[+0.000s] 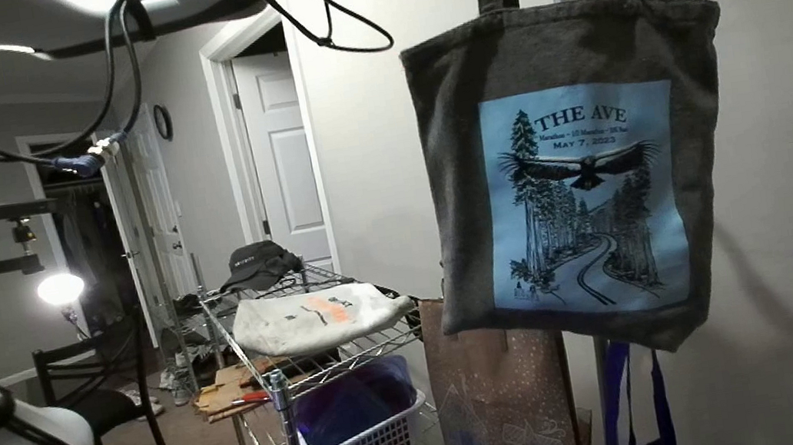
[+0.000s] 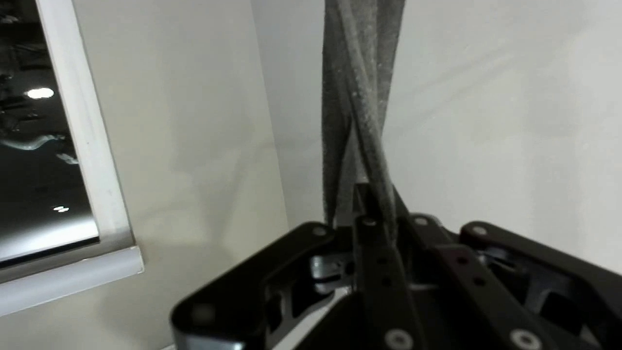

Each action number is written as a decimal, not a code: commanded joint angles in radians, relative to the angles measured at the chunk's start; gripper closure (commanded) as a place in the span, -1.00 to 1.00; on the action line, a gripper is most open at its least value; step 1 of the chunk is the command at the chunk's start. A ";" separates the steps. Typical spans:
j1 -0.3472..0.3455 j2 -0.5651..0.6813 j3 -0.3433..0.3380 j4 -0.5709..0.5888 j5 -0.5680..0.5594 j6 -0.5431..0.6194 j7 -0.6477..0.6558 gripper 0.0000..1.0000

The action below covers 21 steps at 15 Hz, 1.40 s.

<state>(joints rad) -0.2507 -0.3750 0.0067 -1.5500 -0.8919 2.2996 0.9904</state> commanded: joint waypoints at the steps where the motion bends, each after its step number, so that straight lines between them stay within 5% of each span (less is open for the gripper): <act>1: -0.043 -0.006 0.029 0.014 -0.087 -0.118 0.130 0.91; 6: 0.061 -0.047 -0.003 -0.055 0.025 -0.198 0.024 0.92; 12: 0.185 -0.175 0.024 -0.182 0.289 -0.238 -0.195 0.91; 17: 0.207 -0.257 0.067 -0.142 0.502 -0.506 -0.444 0.91; 21: 0.191 -0.300 0.123 -0.100 0.522 -0.672 -0.568 0.92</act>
<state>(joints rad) -0.0397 -0.6529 0.0974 -1.6802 -0.4022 1.7059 0.5238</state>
